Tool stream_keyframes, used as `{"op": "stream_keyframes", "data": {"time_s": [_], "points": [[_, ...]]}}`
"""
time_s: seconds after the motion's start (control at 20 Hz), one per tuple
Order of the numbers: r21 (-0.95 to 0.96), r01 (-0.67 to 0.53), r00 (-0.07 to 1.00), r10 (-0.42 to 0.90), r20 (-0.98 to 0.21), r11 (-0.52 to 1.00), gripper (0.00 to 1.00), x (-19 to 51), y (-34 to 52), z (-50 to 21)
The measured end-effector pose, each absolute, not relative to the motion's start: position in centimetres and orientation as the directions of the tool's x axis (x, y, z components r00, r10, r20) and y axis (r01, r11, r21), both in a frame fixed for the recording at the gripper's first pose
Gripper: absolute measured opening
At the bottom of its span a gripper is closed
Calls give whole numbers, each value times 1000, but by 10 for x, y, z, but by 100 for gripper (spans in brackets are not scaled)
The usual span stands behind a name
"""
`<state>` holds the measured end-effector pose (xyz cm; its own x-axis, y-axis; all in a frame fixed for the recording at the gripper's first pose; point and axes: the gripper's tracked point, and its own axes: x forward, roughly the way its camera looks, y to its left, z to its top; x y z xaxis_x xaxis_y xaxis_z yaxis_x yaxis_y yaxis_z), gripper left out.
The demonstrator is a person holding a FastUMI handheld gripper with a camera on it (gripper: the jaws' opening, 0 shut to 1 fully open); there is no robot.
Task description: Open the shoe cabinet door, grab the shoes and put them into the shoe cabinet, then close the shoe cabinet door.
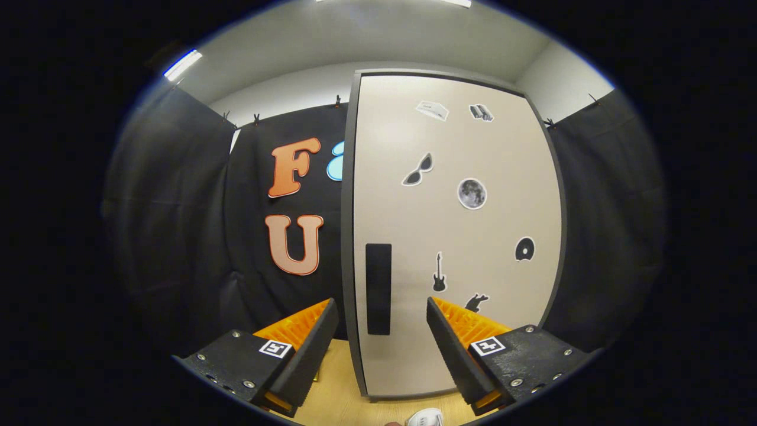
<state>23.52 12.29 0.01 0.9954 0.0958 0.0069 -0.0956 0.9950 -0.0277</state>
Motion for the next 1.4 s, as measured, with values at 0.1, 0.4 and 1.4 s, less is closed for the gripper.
{"op": "stream_keyframes", "data": {"time_s": [0.1, 0.4, 1.4], "points": [[-34, -80, 997, 80, -3, 996, 94, 256, 127, -5], [-21, -43, 999, 43, -6, 999, 94, 288, 125, -9], [-19, -55, 996, 54, -64, 998, 34, 300, 128, -27]]}}
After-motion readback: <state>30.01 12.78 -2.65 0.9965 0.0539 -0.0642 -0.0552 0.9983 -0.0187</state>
